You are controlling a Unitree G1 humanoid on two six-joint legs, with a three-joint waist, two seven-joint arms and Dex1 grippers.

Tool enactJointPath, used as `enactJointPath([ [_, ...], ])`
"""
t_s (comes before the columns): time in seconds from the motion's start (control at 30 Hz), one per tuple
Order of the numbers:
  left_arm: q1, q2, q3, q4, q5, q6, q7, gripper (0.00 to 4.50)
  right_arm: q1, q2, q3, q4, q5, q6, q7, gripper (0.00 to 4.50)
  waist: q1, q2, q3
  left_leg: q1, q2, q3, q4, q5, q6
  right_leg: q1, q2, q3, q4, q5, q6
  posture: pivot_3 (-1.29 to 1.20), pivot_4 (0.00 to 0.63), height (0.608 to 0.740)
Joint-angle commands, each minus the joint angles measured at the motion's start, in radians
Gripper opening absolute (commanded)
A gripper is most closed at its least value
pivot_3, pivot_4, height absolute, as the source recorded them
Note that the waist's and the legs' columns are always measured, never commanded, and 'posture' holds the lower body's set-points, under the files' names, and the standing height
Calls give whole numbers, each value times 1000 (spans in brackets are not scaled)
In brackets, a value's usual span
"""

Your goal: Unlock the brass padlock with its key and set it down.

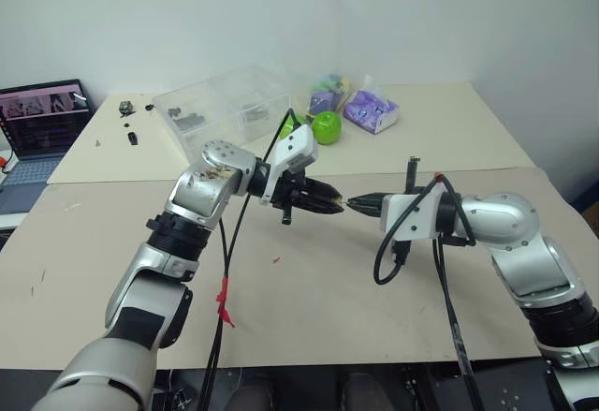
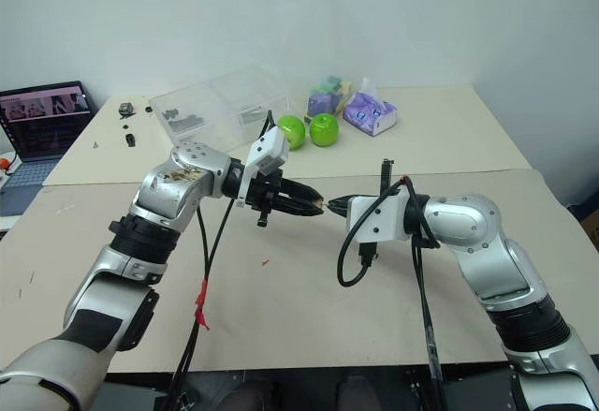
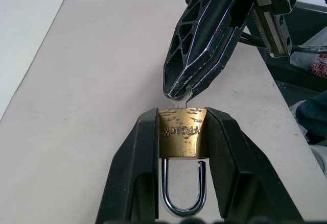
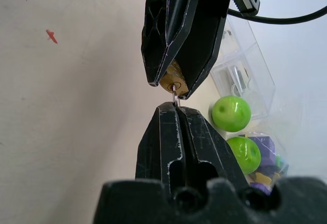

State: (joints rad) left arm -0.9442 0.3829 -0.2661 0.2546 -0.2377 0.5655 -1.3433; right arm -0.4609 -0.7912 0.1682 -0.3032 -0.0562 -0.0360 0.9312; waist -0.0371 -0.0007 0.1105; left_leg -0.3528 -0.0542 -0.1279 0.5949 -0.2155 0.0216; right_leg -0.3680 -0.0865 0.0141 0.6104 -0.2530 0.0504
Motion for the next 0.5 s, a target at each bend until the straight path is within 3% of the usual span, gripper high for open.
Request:
enactJointPath([
  [0.03,-35,4,-4,-8,5,-53,-1,819,-9,0,-36,-41,20,27,-7,33,0,0,0,0,0,0,0,0,0,0,0,0,0,0,0,0,150,740],
  [0.13,-39,8,-15,-10,29,-108,6,819,-13,15,-45,-52,71,112,4,33,0,0,0,0,0,0,0,0,0,0,0,0,0,0,0,0,150,740],
  [0.3,-34,33,-72,-20,151,-374,29,819,-22,17,-42,-85,159,313,40,33,4,0,0,0,0,0,0,0,0,0,0,0,0,0,0,0,150,740],
  [0.5,-28,23,-72,-28,160,-423,41,819,-26,5,-31,-121,189,438,49,33,16,0,0,0,0,0,0,0,0,0,0,0,0,0,0,0,150,740],
])
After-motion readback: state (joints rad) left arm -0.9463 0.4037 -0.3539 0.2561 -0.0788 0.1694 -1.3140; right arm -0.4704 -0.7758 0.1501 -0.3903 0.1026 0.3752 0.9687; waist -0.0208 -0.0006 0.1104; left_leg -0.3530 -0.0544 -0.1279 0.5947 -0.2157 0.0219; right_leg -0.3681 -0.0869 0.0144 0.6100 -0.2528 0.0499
